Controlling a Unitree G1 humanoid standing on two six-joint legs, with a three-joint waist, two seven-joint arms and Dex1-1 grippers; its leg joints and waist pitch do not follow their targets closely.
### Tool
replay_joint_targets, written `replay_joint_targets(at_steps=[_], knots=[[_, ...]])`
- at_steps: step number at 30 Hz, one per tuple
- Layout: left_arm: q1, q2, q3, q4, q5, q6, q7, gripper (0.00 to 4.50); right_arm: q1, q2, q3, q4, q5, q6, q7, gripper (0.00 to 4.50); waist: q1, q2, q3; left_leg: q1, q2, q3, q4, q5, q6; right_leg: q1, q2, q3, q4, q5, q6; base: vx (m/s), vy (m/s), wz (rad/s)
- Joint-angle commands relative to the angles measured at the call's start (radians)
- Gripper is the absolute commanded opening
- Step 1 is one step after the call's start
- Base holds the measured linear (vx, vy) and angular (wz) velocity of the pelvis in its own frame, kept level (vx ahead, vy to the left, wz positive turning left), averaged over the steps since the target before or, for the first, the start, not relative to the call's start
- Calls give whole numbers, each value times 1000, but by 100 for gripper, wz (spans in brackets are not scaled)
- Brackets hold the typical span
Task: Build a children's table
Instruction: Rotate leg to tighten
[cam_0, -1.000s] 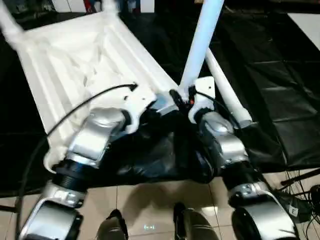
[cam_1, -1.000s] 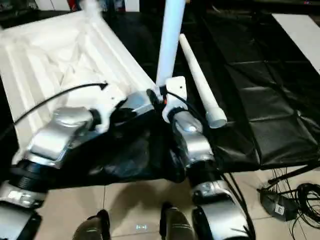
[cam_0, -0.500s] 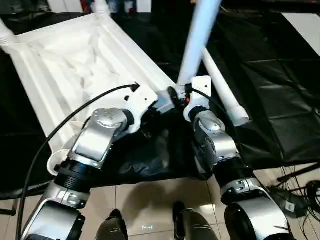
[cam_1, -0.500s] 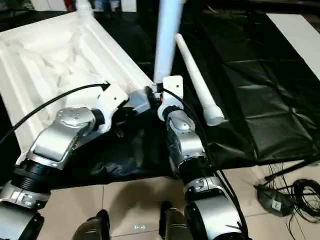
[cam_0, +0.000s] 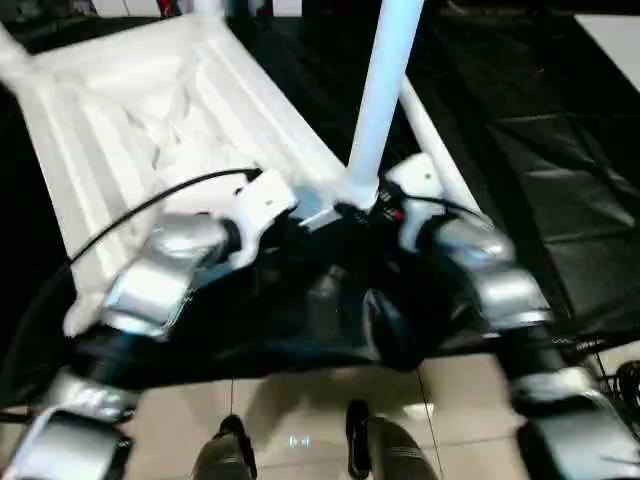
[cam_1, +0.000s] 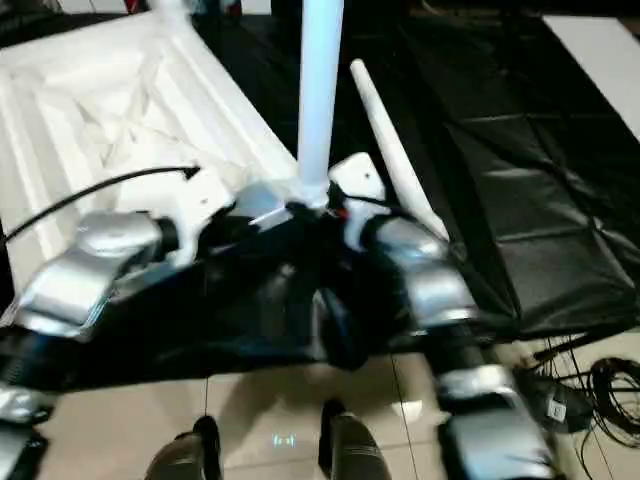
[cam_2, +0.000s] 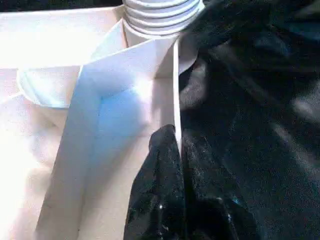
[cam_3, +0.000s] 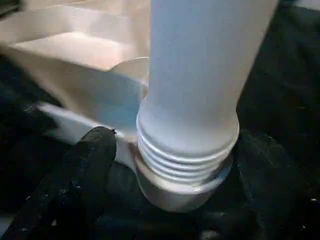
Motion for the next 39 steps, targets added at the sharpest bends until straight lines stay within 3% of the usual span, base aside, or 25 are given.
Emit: replay_joint_targets(at_steps=[1, 3, 5, 6, 8, 11, 16, 18, 19, 25, 28, 29, 35, 39], knots=[[71, 26, -69, 9, -31, 15, -114, 0, 19, -25, 49, -41, 27, -14, 118, 386, 3, 0, -65, 8, 2, 15, -39, -135, 103, 68, -31, 24, -43, -170, -242, 61, -14, -1], [87, 55, -76, -18, -54, -24, -182, 0, 17, -47, 50, -44, 28, -25, 147, 386, 3, 1, -68, 5, -1, 15, -35, -88, 110, 74, -28, 24, -32, -98, -267, 65, -2, -4], [96, 87, -84, -35, -70, -47, -237, 0, 8, -67, 49, -40, 31, -36, 174, 386, 0, 4, -70, 14, -2, 20, -28, -50, 126, 72, -22, 28, -20, 13, -294, 70, 1, -1], [97, 96, -86, -37, -72, -53, -250, 0, 4, -73, 51, -39, 32, -43, 190, 386, 0, 5, -73, 14, -4, 21, -23, -1, 146, 77, -19, 28, -9, 107, -314, 59, 1, 4], [97, 109, -86, -32, -79, -69, -266, 0, 0, -86, 58, -44, 32, -49, 223, 386, 4, 5, -72, 21, -4, 25, -19, 37, 171, 74, -15, 27, -3, 183, -331, 30, 1, 2], [97, 120, -83, -33, -90, -75, -288, 0, -6, -95, 70, -35, 20, -82, 259, 386, 10, 3, -70, 20, -1, 23, -21, 17, 177, 78, -19, 25, -3, 137, -331, 0, 0, 0], [97, 126, -80, -36, -97, -76, -296, 0, -19, -103, 98, 4, -1, -129, 299, 386, 12, -1, -64, 21, 3, 22, -27, -68, 138, 77, -30, 27, -17, -47, -303, 0, 0, 0], [98, 127, -80, -37, -99, -78, -298, 0, -23, -103, 100, 14, -2, -135, 306, 386, 11, -4, -64, 20, 2, 23, -27, -70, 134, 77, -29, 28, -17, -55, -297, 0, 0, 0], [99, 127, -78, -37, -99, -78, -299, 0, -26, -102, 99, 22, 0, -137, 310, 360, 10, -3, -66, 21, 2, 24, -25, -57, 139, 77, -29, 28, -14, -37, -299, 0, 0, 0], [100, 130, -77, -34, -100, -86, -307, 0, -39, -93, 90, 55, 7, -159, 324, 319, 9, -1, -72, 19, 0, 26, -18, 5, 175, 79, -25, 27, -3, 72, -322, 0, 0, 0], [98, 130, -81, -31, -102, -87, -307, 0, -41, -89, 93, 68, 5, -172, 327, 307, 10, -2, -72, 19, 1, 26, -18, -9, 176, 80, -26, 27, -5, 51, -325, 0, 0, 0], [97, 130, -82, -30, -102, -88, -307, 0, -41, -88, 94, 71, 5, -176, 328, 284, 10, -2, -72, 19, 1, 26, -19, -13, 174, 80, -26, 26, -5, 42, -325, 0, 0, 0], [95, 128, -86, -26, -99, -85, -309, 0, -32, -83, 98, 80, 6, -182, 331, 269, 10, -1, -73, 20, 2, 25, -18, -30, 166, 79, -27, 27, -6, 12, -324, 0, 0, 0], [82, 90, -80, 2, -80, -53, -242, 0, -13, -41, 66, 97, 17, -117, 232, 269, 9, -2, -72, 18, 2, 26, -19, -48, 156, 78, -28, 28, -10, -22, -321, 0, 0, 0]])
